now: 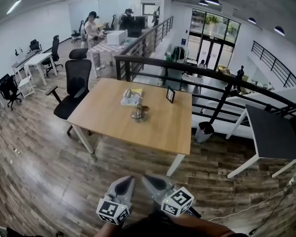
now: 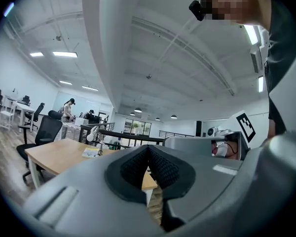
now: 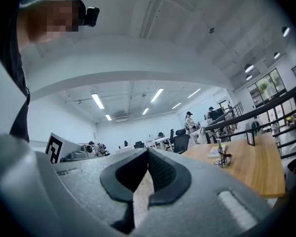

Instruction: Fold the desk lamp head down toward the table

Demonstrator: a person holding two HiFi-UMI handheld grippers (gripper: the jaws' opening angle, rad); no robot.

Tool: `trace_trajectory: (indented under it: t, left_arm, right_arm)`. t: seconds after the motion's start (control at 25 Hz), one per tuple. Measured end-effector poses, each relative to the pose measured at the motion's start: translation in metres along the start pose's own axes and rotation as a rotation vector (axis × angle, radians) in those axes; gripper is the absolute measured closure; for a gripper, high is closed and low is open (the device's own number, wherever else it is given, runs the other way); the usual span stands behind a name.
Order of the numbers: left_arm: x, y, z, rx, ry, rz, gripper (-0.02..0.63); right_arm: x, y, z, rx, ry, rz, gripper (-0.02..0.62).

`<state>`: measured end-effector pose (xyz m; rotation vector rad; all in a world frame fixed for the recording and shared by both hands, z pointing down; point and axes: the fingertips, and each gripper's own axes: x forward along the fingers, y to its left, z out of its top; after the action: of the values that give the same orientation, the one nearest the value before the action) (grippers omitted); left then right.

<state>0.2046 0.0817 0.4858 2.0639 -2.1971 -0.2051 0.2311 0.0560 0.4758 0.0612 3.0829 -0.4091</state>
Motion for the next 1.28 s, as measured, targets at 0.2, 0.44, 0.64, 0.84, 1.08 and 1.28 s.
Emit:
trace_trajectory:
  t: [0.2, 0.44, 0.64, 0.84, 1.08, 1.28]
  left_arm:
    - [0.060, 0.004, 0.014, 0.010, -0.017, 0.018, 0.604]
    - [0.104, 0.013, 0.012, 0.027, -0.015, 0.045, 0.604]
    - [0.123, 0.034, 0.013, 0.014, -0.012, 0.070, 0.604]
    - [0.148, 0.066, 0.012, 0.004, -0.011, 0.054, 0.604]
    - [0.175, 0.116, 0.025, 0.004, -0.012, 0.001, 0.604]
    - [0.192, 0.171, 0.038, 0.009, 0.003, -0.060, 0.604]
  right_arm:
    - [0.012, -0.056, 0.028, -0.005, 0.004, 0.031, 0.594]
    - [0.021, -0.099, 0.034, 0.020, 0.022, 0.051, 0.594]
    - [0.038, -0.126, 0.030, 0.054, 0.047, 0.053, 0.594]
    - [0.070, -0.147, 0.031, 0.050, 0.043, 0.038, 0.594]
    - [0.121, -0.173, 0.034, 0.039, 0.037, -0.012, 0.594]
    - [0.178, -0.188, 0.040, 0.042, 0.017, -0.066, 0.594]
